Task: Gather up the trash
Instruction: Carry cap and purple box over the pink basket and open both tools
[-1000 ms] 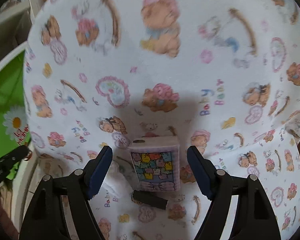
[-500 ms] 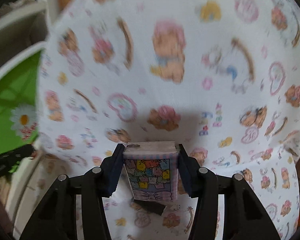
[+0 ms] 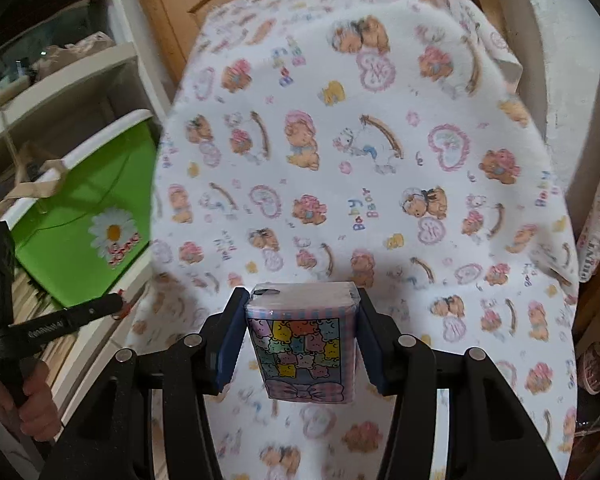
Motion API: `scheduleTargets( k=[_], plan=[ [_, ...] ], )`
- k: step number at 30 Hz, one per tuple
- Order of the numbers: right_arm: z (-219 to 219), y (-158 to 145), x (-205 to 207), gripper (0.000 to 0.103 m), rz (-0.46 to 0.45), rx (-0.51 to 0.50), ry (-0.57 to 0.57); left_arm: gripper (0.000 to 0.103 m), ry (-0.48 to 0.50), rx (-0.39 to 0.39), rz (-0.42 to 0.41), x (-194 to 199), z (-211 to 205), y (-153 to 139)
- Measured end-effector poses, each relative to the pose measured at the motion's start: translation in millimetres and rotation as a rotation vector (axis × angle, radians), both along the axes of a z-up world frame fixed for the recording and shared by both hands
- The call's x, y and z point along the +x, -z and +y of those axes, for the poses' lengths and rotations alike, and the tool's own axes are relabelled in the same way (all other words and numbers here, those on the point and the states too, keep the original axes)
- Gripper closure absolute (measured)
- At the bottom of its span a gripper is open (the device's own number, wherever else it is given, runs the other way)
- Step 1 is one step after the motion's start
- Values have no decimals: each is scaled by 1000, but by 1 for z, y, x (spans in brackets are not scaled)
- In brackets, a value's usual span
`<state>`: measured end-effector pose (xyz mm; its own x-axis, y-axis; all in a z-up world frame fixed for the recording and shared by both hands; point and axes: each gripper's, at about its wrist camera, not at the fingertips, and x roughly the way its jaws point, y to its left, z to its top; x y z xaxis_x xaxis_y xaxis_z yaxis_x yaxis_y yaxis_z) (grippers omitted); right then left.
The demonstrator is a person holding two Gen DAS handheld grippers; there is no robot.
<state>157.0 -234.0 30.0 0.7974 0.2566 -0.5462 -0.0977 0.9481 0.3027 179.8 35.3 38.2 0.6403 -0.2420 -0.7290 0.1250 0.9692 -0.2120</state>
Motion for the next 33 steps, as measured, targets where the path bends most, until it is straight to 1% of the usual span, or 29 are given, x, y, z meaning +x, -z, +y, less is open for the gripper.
scheduleTargets(
  k=[3,4,6,7,9,12,13,14,16,17,19,20,22,24,27,28,29,31,32,33],
  plan=[
    [3,-5,-22,49,-24,-18,-8,94,21,6,9,-20,-8,7],
    [1,-5,-31,49,-23,-22,-11,94,25,23,16,-25,-12,10],
    [2,-4,-46,49,-11,-8,-25,94,-6,63,12,-34,-16,12],
    [0,-5,-53,49,-7,1,-29,94,-10,65,6,-39,-17,11],
    [0,-7,-72,49,-2,19,-49,94,18,47,-6,-53,-21,9],
    [5,-8,-93,49,-3,7,-75,94,45,46,-19,-74,-27,9],
    [6,-8,-98,49,7,8,-71,94,46,54,-16,-79,-29,10],
    [7,-8,-107,49,37,23,-52,94,53,64,-8,-85,-32,10],
    [11,-11,-120,49,43,72,-85,94,78,57,-4,-96,-36,5],
    [17,-16,-129,49,42,76,-129,94,85,61,-6,-102,-38,-1],
    [26,-24,-141,49,31,44,-161,94,100,70,-16,-113,-43,-9],
    [30,-29,-152,49,8,29,-174,94,106,71,-26,-120,-45,-14],
    [35,-32,-164,49,-4,20,-184,94,118,56,-32,-130,-46,-17],
    [40,-28,-176,49,20,26,-209,94,124,35,-19,-137,-47,-11],
    [42,-15,-184,49,97,97,-250,94,94,33,31,-139,-47,15],
    [43,-12,-185,49,108,107,-258,94,81,37,56,-139,-46,25],
    [43,-6,-187,49,110,101,-259,94,87,28,88,-138,-46,35],
    [42,6,-185,49,122,51,-227,94,105,14,133,-137,-45,49],
    [42,11,-182,49,138,39,-218,94,107,18,154,-136,-45,56],
    [41,23,-178,49,173,38,-217,94,115,12,175,-134,-43,62]
  ],
)
